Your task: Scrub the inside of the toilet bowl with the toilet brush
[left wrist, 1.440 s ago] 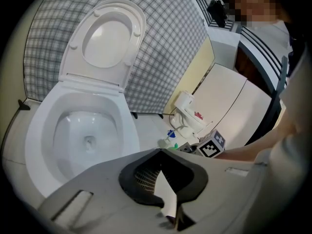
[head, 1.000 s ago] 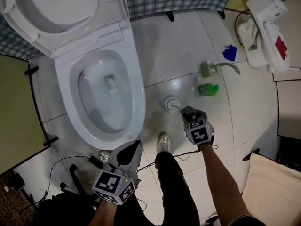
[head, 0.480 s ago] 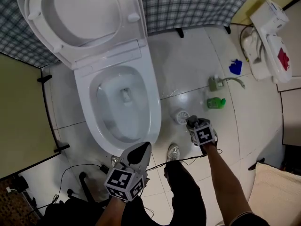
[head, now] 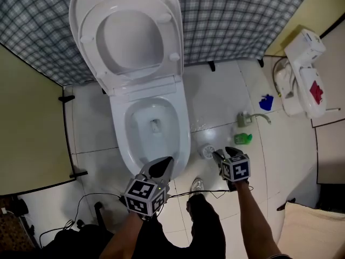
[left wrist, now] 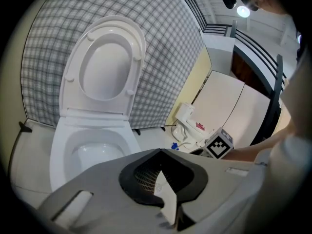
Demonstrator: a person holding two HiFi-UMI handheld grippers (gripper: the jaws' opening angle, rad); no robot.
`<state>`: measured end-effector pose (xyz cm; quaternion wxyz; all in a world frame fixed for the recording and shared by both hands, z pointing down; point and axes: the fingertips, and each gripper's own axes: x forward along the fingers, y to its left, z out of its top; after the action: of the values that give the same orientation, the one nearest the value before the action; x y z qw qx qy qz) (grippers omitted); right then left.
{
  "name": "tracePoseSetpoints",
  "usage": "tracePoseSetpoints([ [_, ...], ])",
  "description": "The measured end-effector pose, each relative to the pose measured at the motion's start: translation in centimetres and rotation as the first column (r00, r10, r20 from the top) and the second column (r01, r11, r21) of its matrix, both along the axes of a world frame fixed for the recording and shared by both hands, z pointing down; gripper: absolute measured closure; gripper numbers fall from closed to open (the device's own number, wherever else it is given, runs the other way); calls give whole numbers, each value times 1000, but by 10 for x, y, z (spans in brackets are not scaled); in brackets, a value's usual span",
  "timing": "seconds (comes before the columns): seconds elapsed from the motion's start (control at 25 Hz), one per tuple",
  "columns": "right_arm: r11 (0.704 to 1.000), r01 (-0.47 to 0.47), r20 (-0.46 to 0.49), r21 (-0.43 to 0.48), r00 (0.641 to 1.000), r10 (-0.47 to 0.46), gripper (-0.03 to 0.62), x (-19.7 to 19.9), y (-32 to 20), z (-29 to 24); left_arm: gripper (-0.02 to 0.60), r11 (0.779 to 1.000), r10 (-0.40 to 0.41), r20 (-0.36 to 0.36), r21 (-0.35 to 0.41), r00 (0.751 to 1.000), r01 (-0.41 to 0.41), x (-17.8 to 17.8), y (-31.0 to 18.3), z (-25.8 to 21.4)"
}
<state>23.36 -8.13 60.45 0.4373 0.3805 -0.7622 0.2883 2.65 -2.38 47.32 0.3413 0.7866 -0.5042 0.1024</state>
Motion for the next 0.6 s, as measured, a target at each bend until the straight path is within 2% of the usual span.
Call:
tracePoseSetpoints([
  [0.2, 997, 17, 201, 79, 979, -32, 332, -72, 3, -123, 577, 1000, -13, 28, 24, 1000, 12, -9, -12, -67],
  [0.4, 970, 81, 342, 230, 926, -158, 346, -131, -5, -248, 577, 995, -50, 6, 86, 999, 49, -23, -32, -146],
  [0.48, 959, 56, 417, 279, 892, -173, 400, -149, -7, -292, 577, 991, -56, 5, 122, 998, 55, -29, -34, -178],
  [0.6, 959, -6, 579, 282, 799, -165, 454, -173, -6, -346, 577, 982, -63, 13, 182, 998, 59, -40, -33, -222],
])
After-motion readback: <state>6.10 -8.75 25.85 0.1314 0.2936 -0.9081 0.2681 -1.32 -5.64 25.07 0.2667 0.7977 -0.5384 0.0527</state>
